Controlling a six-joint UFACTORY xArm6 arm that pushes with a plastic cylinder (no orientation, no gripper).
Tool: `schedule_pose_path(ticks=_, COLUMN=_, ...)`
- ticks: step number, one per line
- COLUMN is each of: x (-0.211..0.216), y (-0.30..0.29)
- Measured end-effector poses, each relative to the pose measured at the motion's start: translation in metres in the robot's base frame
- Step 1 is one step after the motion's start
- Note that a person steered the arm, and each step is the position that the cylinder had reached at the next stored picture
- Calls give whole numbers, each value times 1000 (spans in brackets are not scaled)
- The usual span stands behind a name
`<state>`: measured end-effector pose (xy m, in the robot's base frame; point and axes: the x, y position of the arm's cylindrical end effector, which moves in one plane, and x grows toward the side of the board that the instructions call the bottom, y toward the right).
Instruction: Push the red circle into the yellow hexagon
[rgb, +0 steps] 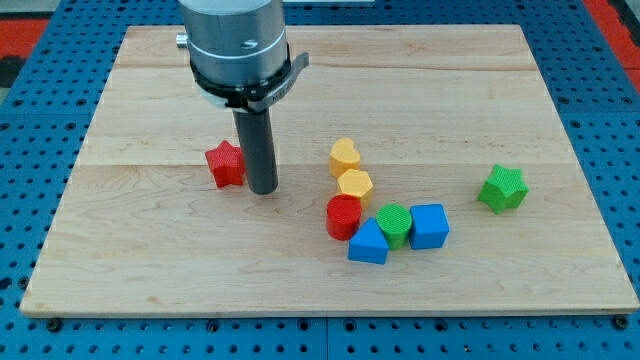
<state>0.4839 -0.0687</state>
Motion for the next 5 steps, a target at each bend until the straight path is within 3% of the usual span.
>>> schedule_pose_path(ticks=1, x=33, y=-21)
schedule_pose_path(ticks=2, x=46, y=-2)
schedule_pose_path(ticks=4, x=46, y=6)
schedule_pose_path(ticks=5, x=48, y=37)
